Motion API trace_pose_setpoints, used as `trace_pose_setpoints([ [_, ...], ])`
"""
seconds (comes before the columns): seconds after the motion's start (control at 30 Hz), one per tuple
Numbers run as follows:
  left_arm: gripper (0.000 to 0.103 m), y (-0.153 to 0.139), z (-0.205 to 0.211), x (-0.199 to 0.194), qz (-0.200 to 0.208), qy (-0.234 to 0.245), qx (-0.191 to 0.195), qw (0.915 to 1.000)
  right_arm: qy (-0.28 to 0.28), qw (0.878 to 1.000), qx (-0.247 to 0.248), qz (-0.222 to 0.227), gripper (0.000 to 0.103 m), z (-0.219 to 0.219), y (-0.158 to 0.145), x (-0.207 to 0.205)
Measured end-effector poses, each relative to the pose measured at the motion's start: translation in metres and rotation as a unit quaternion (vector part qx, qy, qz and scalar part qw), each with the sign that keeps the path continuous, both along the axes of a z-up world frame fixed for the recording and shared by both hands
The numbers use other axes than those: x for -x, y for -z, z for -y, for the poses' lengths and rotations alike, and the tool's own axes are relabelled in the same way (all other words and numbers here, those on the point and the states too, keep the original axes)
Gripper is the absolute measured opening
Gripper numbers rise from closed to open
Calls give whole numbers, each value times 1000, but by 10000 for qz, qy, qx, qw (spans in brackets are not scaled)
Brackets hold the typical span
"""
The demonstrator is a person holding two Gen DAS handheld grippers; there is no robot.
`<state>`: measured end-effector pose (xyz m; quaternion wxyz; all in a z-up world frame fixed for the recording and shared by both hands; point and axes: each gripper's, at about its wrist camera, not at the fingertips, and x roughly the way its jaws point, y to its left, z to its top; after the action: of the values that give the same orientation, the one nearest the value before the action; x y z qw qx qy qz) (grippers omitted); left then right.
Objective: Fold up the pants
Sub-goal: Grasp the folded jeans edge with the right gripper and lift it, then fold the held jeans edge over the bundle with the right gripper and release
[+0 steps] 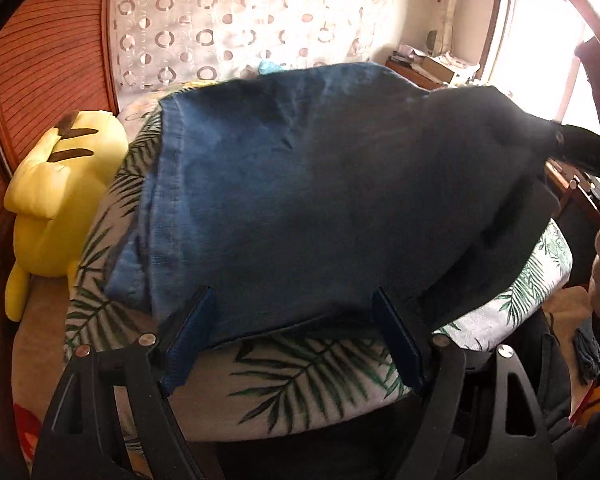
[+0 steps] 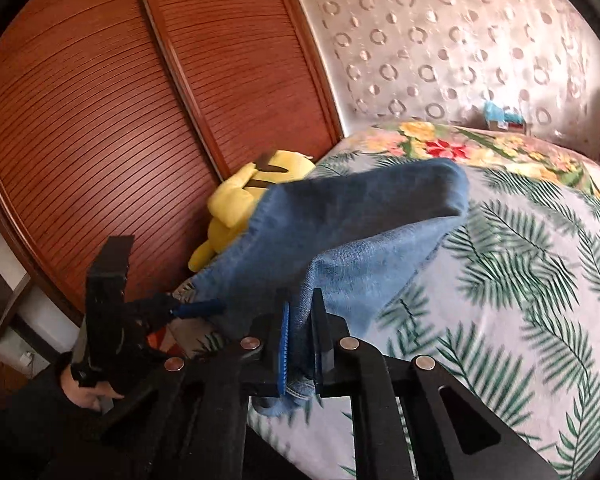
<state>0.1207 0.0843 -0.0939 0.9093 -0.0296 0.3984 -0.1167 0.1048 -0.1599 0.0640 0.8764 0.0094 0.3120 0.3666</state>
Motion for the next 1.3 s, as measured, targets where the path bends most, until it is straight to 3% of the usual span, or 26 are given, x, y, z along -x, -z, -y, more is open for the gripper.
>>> trace_pose_setpoints([
  [0.33, 81, -55, -51, 31, 576, -431, -62, 9974, -475, 9988, -66, 97, 7, -73, -7, -33],
  [0.57, 81, -83, -93, 48, 886, -784, -208, 9928, -845, 9963, 70, -104, 7, -134, 23, -63],
  [0.73, 81, -84, -112, 53, 931, -957, -134, 9910, -1103, 9917, 235, -620, 7, -162, 56, -79],
  [0.87, 81, -80, -118, 47, 909, -1014, -15, 9907, -1132, 9891, 290, -892, 7, -167, 79, -91],
  [0.97, 81, -79, -115, 44, 887, -1003, 2, 9910, -1138, 9894, 97, -898, 13, -160, 72, -96],
  [1.03, 81, -79, -112, 43, 882, -969, 29, 9914, -1076, 9914, 137, -736, 22, -155, 61, -96],
  [1.3, 81, -76, -85, 25, 830, -656, 122, 9943, -723, 9971, 252, 10, 32, -120, 25, -87],
])
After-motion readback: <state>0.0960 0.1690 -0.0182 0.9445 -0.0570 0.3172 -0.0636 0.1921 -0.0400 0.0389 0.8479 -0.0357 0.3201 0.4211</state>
